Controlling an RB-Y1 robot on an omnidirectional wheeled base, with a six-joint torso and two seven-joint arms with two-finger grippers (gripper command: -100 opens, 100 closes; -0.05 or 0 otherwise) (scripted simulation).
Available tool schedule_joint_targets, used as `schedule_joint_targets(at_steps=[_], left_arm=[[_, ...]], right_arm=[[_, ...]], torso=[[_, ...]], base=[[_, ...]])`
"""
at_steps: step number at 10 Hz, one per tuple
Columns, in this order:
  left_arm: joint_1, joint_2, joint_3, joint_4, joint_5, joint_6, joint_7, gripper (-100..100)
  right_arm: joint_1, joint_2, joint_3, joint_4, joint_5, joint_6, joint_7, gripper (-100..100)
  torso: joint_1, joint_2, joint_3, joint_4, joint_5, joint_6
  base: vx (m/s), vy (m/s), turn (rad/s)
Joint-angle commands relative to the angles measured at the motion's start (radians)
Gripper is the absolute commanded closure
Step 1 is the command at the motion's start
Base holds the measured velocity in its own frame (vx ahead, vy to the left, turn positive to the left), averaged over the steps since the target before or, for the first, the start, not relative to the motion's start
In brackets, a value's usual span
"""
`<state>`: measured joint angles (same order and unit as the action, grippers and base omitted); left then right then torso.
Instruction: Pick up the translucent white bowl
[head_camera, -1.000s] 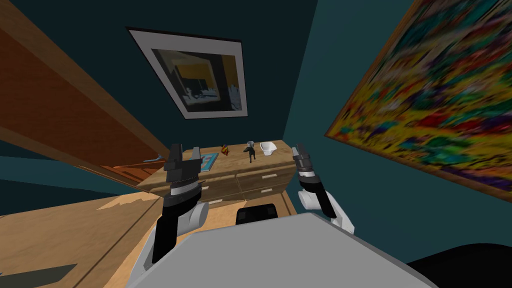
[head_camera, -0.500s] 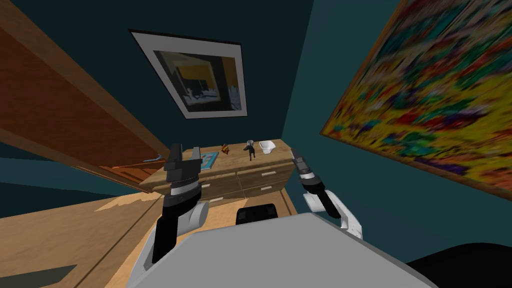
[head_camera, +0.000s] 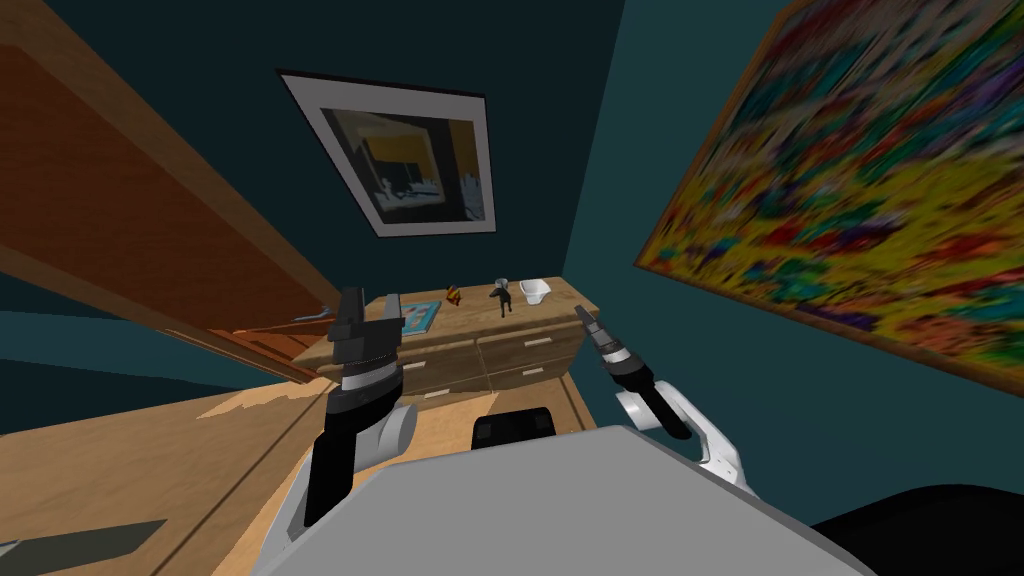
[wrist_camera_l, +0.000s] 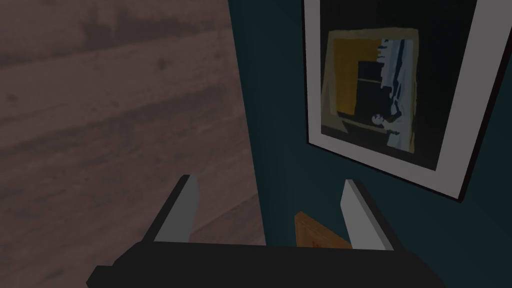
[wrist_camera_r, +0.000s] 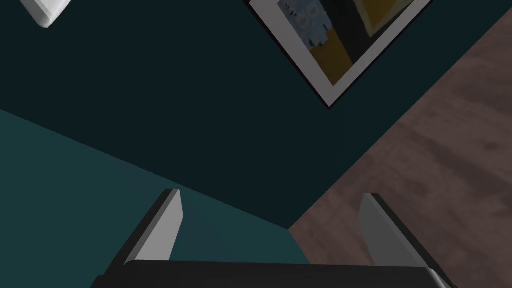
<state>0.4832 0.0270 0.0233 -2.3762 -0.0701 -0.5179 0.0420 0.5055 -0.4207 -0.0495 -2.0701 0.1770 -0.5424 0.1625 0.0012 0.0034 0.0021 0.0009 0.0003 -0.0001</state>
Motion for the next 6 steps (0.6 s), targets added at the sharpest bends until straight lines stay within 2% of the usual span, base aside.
schedule_joint_targets(at_steps=[1, 2, 3, 4, 5, 6], left_arm=[[0.0, 0.0, 0.0, 0.0, 0.0, 0.0, 0.0, 0], [0.0, 0.0, 0.0, 0.0, 0.0, 0.0, 0.0, 0], [0.0, 0.0, 0.0, 0.0, 0.0, 0.0, 0.0, 0], [0.0, 0.0, 0.0, 0.0, 0.0, 0.0, 0.0, 0], [0.0, 0.0, 0.0, 0.0, 0.0, 0.0, 0.0, 0], [0.0, 0.0, 0.0, 0.0, 0.0, 0.0, 0.0, 0]], right_arm=[[0.007, -0.05, 0.0, 0.03, 0.031, -0.001, 0.011, -100], [0.007, -0.062, 0.0, 0.03, 0.031, -0.001, 0.011, -100], [0.015, -0.1, 0.001, 0.06, 0.06, -0.006, 0.022, -100], [0.015, -0.111, 0.001, 0.06, 0.06, -0.006, 0.022, -100], [0.023, -0.15, 0.003, 0.092, 0.089, -0.012, 0.033, -100], [0.023, -0.162, 0.003, 0.092, 0.089, -0.012, 0.033, -100]], torso=[[0.0, 0.0, 0.0, 0.0, 0.0, 0.0], [0.001, 0.0, 0.0, 0.0, 0.0, 0.0], [0.001, -0.001, -0.001, 0.0, 0.0, 0.0], [0.001, -0.002, -0.001, -0.001, 0.0, 0.0], [0.0, -0.003, -0.002, -0.001, 0.0, 0.0], [0.0, -0.003, -0.002, -0.001, 0.0, 0.0]], base=[[-0.056, 0.039, 0.016], [-0.023, 0.032, 0.066], [-0.021, 0.03, 0.084], [-0.011, 0.015, 0.042], [-0.014, 0.021, 0.058], [-0.015, 0.02, 0.057]])
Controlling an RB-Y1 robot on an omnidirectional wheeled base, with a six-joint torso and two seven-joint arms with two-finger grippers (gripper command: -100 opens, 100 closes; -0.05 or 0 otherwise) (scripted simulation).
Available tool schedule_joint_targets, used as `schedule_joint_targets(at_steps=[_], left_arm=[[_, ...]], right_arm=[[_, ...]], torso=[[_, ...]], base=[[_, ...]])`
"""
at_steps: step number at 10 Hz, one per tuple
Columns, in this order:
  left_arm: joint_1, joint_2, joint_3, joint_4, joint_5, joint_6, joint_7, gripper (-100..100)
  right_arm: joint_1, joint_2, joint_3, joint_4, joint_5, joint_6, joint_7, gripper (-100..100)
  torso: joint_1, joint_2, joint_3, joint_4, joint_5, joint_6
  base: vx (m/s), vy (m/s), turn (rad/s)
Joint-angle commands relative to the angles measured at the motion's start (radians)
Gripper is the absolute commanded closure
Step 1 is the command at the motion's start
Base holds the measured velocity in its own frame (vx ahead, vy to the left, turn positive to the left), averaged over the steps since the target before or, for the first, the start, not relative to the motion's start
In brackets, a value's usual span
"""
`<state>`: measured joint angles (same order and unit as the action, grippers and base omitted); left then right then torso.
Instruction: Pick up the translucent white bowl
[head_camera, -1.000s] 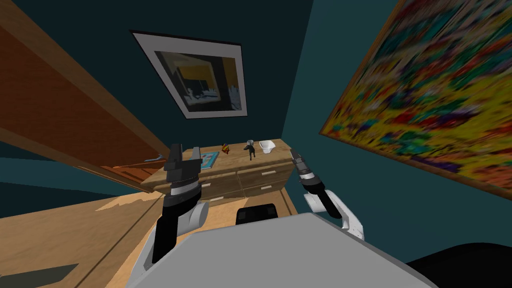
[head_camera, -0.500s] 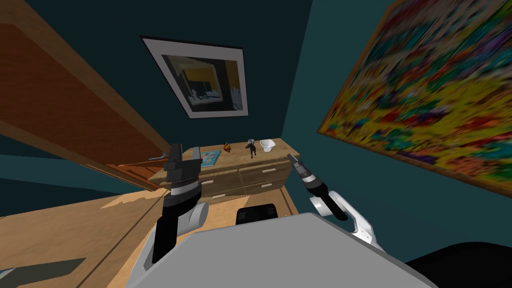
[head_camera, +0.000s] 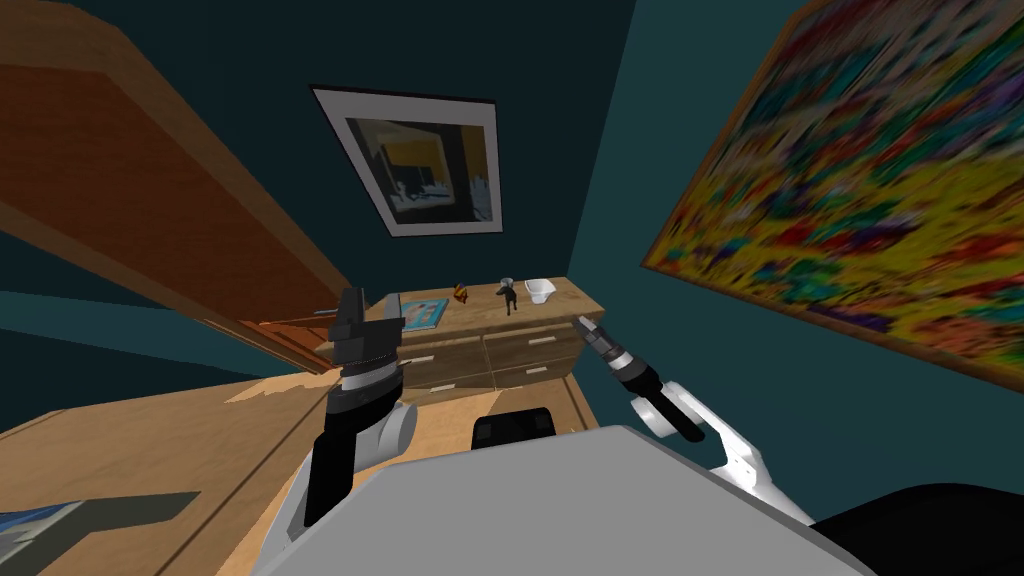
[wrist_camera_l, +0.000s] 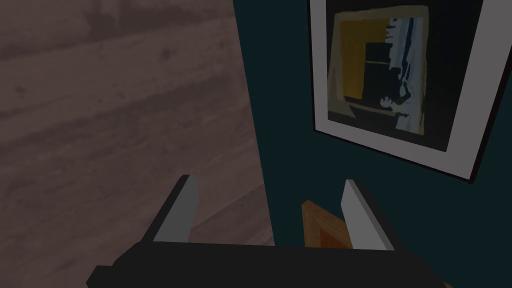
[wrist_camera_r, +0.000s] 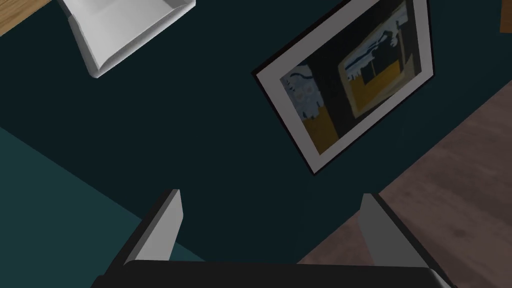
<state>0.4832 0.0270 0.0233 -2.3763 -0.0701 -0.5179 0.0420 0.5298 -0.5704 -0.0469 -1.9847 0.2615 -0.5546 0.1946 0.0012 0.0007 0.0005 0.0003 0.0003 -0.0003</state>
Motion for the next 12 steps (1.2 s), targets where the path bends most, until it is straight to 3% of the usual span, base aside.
schedule_joint_targets(at_steps=[1, 5, 7, 8, 12], left_arm=[[0.0, 0.0, 0.0, 0.0, 0.0, 0.0, 0.0, 0], [0.0, 0.0, 0.0, 0.0, 0.0, 0.0, 0.0, 0], [0.0, 0.0, 0.0, 0.0, 0.0, 0.0, 0.0, 0], [0.0, 0.0, 0.0, 0.0, 0.0, 0.0, 0.0, 0], [0.0, 0.0, 0.0, 0.0, 0.0, 0.0, 0.0, 0]], right_arm=[[0.007, -0.05, 0.002, 0.04, 0.034, -0.006, 0.012, -100], [0.007, -0.063, 0.002, 0.04, 0.034, -0.006, 0.012, -100], [0.022, -0.141, 0.006, 0.11, 0.094, -0.018, 0.034, -100], [0.022, -0.167, 0.006, 0.11, 0.094, -0.018, 0.034, -100], [0.022, -0.167, 0.006, 0.11, 0.094, -0.018, 0.034, -100]], torso=[[0.0, 0.0, 0.0, 0.0, 0.0, 0.0], [-0.002, -0.001, -0.001, 0.0, 0.0, 0.0], [0.0, 0.0, 0.0, 0.0, 0.0, 0.0], [0.002, 0.001, 0.001, 0.0, 0.0, 0.0], [-0.001, -0.001, 0.0, 0.0, 0.0, 0.0]], base=[[-0.027, 0.038, 0.107], [-0.001, 0.002, 0.005], [-0.03, 0.043, 0.122], [-0.023, 0.034, 0.095], [0.0, 0.0, 0.0]])
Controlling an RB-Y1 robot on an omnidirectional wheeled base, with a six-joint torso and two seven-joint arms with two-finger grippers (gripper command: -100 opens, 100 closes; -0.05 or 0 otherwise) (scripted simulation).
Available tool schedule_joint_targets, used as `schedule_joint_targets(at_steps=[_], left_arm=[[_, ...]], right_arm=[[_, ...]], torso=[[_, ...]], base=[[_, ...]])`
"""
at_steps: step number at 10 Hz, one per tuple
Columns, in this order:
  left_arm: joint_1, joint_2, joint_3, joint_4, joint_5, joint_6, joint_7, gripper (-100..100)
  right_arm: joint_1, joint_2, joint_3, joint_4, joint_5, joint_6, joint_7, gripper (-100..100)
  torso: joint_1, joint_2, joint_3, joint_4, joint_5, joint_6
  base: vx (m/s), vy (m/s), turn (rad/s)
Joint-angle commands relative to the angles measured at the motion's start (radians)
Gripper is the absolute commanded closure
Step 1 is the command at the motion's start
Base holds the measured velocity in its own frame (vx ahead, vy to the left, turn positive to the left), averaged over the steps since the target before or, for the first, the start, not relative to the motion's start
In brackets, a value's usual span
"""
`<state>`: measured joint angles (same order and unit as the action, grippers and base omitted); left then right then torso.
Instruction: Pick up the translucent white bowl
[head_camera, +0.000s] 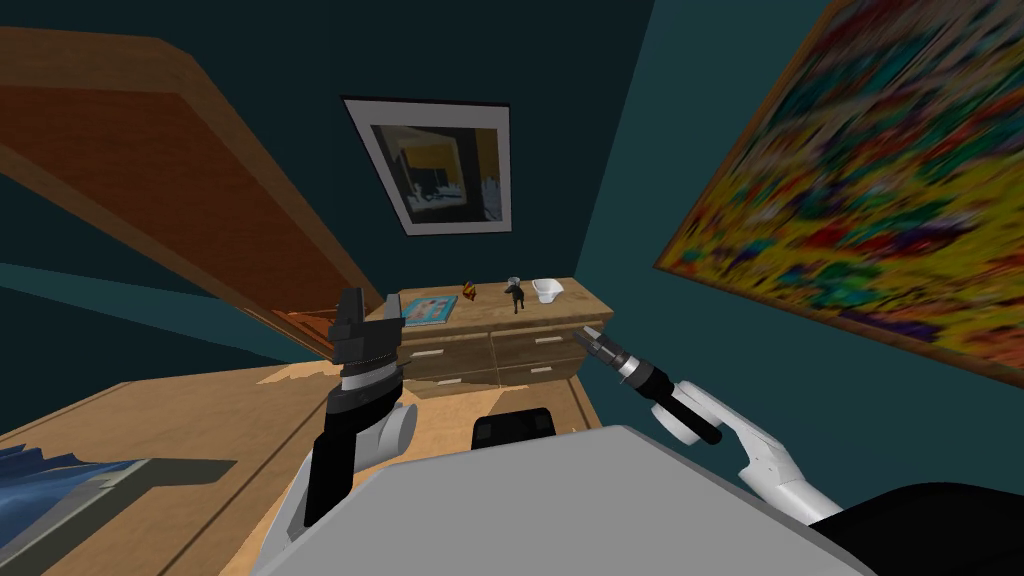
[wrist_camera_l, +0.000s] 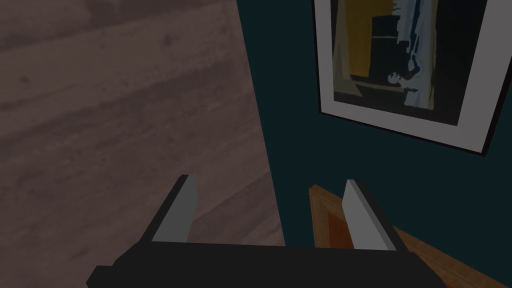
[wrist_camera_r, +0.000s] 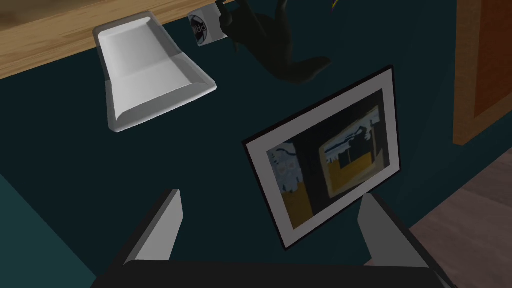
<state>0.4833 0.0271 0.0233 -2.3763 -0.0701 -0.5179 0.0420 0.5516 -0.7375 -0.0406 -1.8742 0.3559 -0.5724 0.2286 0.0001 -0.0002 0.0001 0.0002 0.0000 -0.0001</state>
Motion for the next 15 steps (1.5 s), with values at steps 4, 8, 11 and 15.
schedule_joint_targets(at_steps=[4, 8, 11, 15], left_arm=[[0.0, 0.0, 0.0, 0.0, 0.0, 0.0, 0.0, 0], [0.0, 0.0, 0.0, 0.0, 0.0, 0.0, 0.0, 0], [0.0, 0.0, 0.0, 0.0, 0.0, 0.0, 0.0, 0], [0.0, 0.0, 0.0, 0.0, 0.0, 0.0, 0.0, 0]], right_arm=[[0.0, 0.0, 0.0, 0.0, 0.0, 0.0, 0.0, -100], [0.019, -0.089, -0.017, 0.036, 0.055, -0.001, -0.017, -100], [0.039, -0.182, -0.037, 0.074, 0.11, -0.002, -0.033, -100], [0.066, -0.296, -0.063, 0.12, 0.173, -0.003, -0.051, -100]], torso=[[0.0, 0.0, 0.0, 0.0, 0.0, 0.0], [0.001, -0.001, -0.001, 0.0, 0.0, 0.0], [0.001, -0.001, -0.001, 0.0, 0.0, 0.0], [0.002, -0.001, -0.001, 0.0, 0.0, 0.0]], base=[[0.002, -0.002, -0.008], [0.009, 0.02, 0.062], [0.014, 0.028, 0.09], [0.017, 0.033, 0.071]])
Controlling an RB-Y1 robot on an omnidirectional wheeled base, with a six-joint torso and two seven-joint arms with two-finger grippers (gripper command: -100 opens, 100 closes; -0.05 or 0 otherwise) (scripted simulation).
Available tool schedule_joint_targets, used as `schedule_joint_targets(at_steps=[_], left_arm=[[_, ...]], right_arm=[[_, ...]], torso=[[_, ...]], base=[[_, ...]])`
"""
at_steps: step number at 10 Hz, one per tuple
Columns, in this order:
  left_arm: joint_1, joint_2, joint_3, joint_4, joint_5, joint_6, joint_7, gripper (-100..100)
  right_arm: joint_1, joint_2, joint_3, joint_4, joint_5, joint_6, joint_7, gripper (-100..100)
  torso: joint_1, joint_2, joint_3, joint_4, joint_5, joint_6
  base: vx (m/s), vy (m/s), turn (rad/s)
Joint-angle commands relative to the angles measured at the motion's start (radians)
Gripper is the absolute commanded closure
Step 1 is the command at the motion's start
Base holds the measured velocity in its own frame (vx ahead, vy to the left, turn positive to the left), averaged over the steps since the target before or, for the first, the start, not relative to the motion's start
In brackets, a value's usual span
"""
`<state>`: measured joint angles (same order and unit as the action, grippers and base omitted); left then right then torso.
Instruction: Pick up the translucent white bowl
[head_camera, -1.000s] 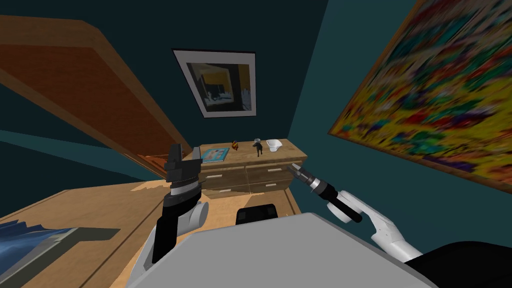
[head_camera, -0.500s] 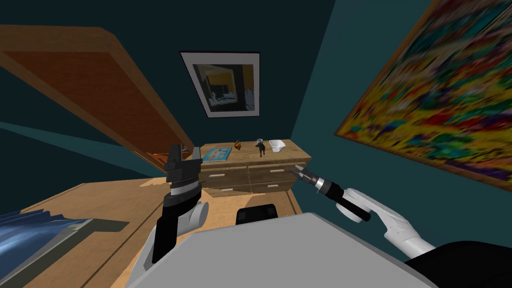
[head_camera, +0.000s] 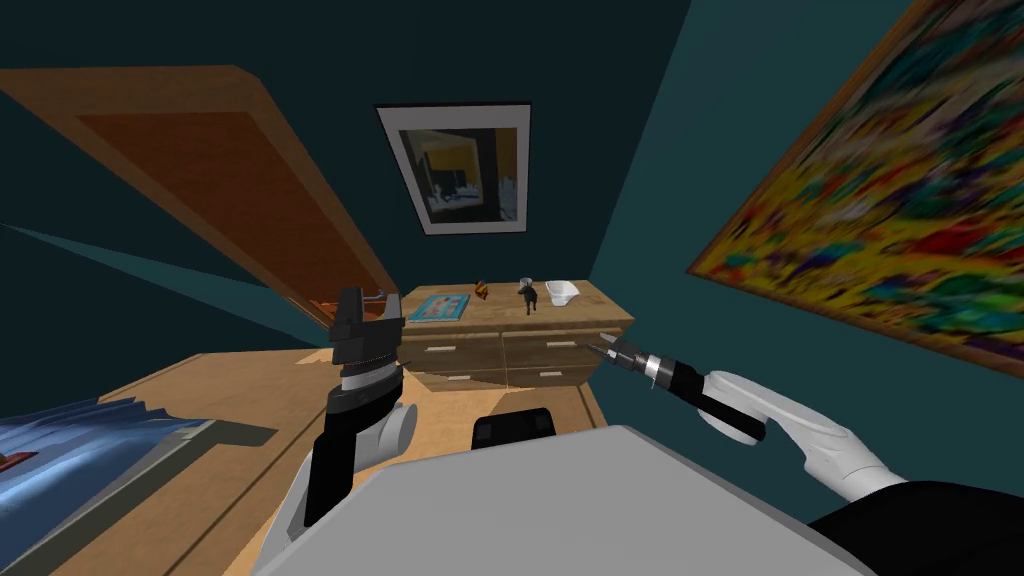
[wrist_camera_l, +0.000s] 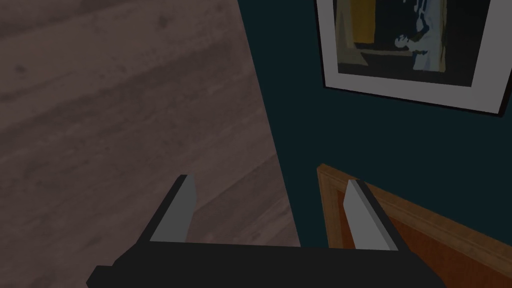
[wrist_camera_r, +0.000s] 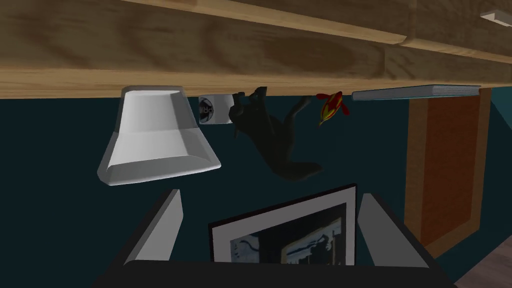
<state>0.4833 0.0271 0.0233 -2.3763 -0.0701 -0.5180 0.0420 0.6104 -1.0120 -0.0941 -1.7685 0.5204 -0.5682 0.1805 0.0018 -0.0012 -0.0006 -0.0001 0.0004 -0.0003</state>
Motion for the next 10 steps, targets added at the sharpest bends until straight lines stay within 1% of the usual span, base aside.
schedule_joint_targets(at_steps=[1, 2, 3, 4, 5, 6, 7, 8, 9, 10], left_arm=[[0.0, 0.0, 0.0, 0.0, 0.0, 0.0, 0.0, 0], [0.0, 0.0, 0.0, 0.0, 0.0, 0.0, 0.0, 0], [0.0, 0.0, 0.0, 0.0, 0.0, 0.0, 0.0, 0], [0.0, 0.0, 0.0, 0.0, 0.0, 0.0, 0.0, 0], [0.0, 0.0, 0.0, 0.0, 0.0, 0.0, 0.0, 0], [0.0, 0.0, 0.0, 0.0, 0.0, 0.0, 0.0, 0], [0.0, 0.0, 0.0, 0.0, 0.0, 0.0, 0.0, 0], [0.0, 0.0, 0.0, 0.0, 0.0, 0.0, 0.0, 0], [0.0, 0.0, 0.0, 0.0, 0.0, 0.0, 0.0, 0], [0.0, 0.0, 0.0, 0.0, 0.0, 0.0, 0.0, 0]], right_arm=[[0.017, -0.05, -0.019, 0.031, 0.031, -0.007, -0.009, -100], [0.017, -0.062, -0.019, 0.031, 0.031, -0.007, -0.009, -100], [0.028, -0.1, -0.029, 0.048, 0.053, -0.007, -0.015, -100], [0.028, -0.105, -0.029, 0.048, 0.053, -0.007, -0.015, -100], [0.039, -0.145, -0.04, 0.065, 0.075, -0.007, -0.021, -100], [0.051, -0.173, -0.051, 0.083, 0.097, -0.007, -0.027, -100], [0.051, -0.191, -0.051, 0.083, 0.097, -0.007, -0.027, -100], [0.064, -0.228, -0.062, 0.101, 0.118, -0.007, -0.032, -100], [0.064, -0.235, -0.062, 0.101, 0.118, -0.007, -0.032, -100], [0.078, -0.276, -0.073, 0.119, 0.139, -0.007, -0.037, -100]], torso=[[0.0, 0.0, 0.0, 0.0, 0.0, 0.0], [0.0, 0.0, 0.0, 0.0, 0.0, 0.0], [0.0, 0.0, 0.0, 0.0, 0.0, 0.0], [0.0, 0.0, 0.0, 0.0, 0.0, 0.0], [0.0, 0.0, 0.0, 0.0, 0.0, 0.0], [0.0, 0.0, 0.0, 0.0, 0.0, 0.0], [0.0, -0.001, 0.0, 0.0, 0.0, 0.0], [0.0, 0.0, 0.0, 0.0, 0.0, 0.0], [0.001, 0.0, 0.0, 0.0, 0.0, 0.0], [0.0, 0.0, 0.0, 0.0, 0.0, 0.0]], base=[[0.016, 0.034, 0.14], [0.014, 0.02, 0.046], [0.018, 0.026, 0.081], [0.015, 0.019, 0.032], [0.018, 0.024, 0.076], [0.026, 0.033, 0.116], [0.017, 0.026, 0.047], [0.015, 0.035, 0.084], [0.015, 0.025, 0.044], [0.016, 0.024, 0.083]])
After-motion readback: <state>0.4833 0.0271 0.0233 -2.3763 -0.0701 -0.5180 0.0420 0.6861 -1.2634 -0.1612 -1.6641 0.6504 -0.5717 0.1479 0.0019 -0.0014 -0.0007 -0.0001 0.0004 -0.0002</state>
